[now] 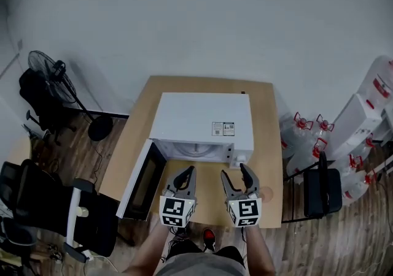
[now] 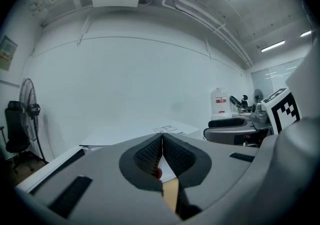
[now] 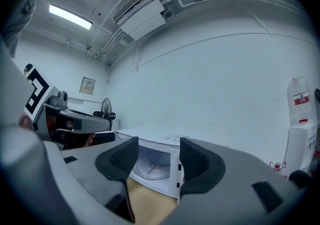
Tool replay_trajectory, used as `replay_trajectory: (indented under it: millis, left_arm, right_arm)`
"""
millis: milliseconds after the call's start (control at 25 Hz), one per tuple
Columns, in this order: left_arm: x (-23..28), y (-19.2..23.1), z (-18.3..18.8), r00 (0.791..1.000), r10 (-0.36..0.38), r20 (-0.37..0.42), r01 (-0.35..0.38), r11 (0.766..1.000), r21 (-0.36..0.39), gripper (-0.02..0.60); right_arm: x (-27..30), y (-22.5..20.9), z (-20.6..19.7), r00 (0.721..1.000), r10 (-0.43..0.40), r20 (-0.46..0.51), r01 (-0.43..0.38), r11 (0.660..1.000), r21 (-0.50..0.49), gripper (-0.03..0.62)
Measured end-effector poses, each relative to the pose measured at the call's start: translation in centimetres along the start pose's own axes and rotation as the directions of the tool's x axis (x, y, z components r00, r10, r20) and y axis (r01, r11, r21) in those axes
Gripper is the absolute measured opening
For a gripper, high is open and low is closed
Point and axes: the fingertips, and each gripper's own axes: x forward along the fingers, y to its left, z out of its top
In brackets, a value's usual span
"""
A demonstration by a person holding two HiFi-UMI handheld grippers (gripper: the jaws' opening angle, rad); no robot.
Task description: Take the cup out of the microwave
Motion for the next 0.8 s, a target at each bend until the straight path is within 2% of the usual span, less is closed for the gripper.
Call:
replay_trajectory:
  millis: [160,440,800]
  left_arm:
    - [-1.7,2.2,0.1,0.998,0.063,0.009,-0.063,0.998,-0.008,0.023]
    - [-4.5,5.7,0.3,0.987,0.161,0.019,-0.161,0.987,-0.016,0.023]
    - [-7.1,8.0,-0.6,0.974,0.227,0.012,-0.227,0.974,-0.025,0.023]
  right_arm:
    - [1.4,3.0,0.6,0.997,0.077,0.009,-0.077,0.997,-0.011,0.215]
    - [3.4,7.9,1.4,0.981,0.194,0.011,-0.194,0.980,-0.036,0.181]
    - [4.4,12.0,1.3,0.963,0.269,0.000,-0.268,0.962,-0.058,0.094]
